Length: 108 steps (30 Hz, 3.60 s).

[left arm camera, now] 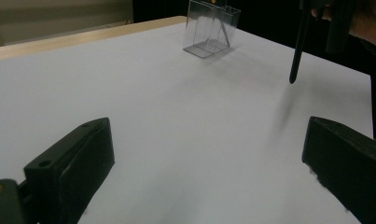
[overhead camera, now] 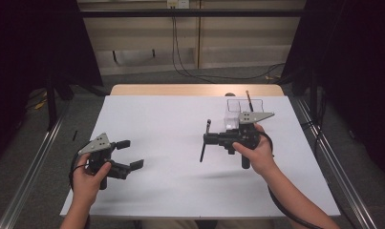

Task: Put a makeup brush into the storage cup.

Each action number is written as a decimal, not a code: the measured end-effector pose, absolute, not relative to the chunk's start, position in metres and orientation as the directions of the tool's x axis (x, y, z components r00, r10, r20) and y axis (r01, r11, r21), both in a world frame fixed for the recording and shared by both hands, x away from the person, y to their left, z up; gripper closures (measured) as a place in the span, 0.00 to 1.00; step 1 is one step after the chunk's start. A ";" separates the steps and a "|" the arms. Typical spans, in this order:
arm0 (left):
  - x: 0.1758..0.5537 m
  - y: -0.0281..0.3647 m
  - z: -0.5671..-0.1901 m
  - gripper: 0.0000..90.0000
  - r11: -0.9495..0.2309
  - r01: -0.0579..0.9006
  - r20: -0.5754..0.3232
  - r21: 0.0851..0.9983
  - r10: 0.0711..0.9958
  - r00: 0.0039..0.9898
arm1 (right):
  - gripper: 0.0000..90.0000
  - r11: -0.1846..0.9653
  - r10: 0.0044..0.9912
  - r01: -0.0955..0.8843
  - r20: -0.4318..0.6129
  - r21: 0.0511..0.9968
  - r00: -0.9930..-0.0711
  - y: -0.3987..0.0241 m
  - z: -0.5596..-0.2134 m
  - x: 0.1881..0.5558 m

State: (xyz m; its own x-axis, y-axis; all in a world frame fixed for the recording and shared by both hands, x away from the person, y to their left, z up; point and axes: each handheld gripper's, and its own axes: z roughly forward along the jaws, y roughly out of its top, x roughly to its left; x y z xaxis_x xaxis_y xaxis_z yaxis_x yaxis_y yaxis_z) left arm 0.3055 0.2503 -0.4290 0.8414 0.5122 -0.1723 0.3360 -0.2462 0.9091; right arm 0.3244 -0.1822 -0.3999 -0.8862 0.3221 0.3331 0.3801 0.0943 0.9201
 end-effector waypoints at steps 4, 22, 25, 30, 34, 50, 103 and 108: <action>0.304 0.252 -0.431 0.02 -0.252 0.335 -0.166 0.908 0.517 0.839 | 0.95 0.095 0.326 0.376 0.328 0.922 -0.887 -0.184 -0.399 0.324; 0.301 0.259 -0.432 0.02 -0.229 0.342 -0.176 0.911 0.534 0.827 | 0.95 0.111 0.350 0.365 0.307 0.924 -0.885 -0.190 -0.396 0.326; 0.301 0.261 -0.431 0.02 -0.235 0.337 -0.169 0.912 0.534 0.829 | 0.95 0.114 0.357 0.362 0.302 0.925 -0.884 -0.192 -0.395 0.328; 0.301 0.262 -0.432 0.02 -0.229 0.342 -0.175 0.911 0.537 0.825 | 0.95 0.120 0.370 0.360 0.295 0.925 -0.881 -0.197 -0.394 0.331; 0.301 0.263 -0.433 0.02 -0.228 0.346 -0.178 0.910 0.539 0.823 | 0.95 0.124 0.383 0.360 0.290 0.925 -0.877 -0.201 -0.392 0.334; 0.300 0.262 -0.434 0.02 -0.228 0.346 -0.177 0.910 0.541 0.822 | 0.95 0.128 0.426 0.354 0.271 0.926 -0.863 -0.215 -0.386 0.344; 0.300 0.261 -0.434 0.02 -0.236 0.343 -0.174 0.909 0.532 0.829 | 0.95 0.089 0.665 0.362 0.215 0.928 -0.715 -0.277 -0.371 0.391; 0.300 0.262 -0.434 0.02 -0.243 0.343 -0.172 0.907 0.530 0.830 | 0.95 0.089 0.688 0.360 0.204 0.929 -0.697 -0.281 -0.370 0.394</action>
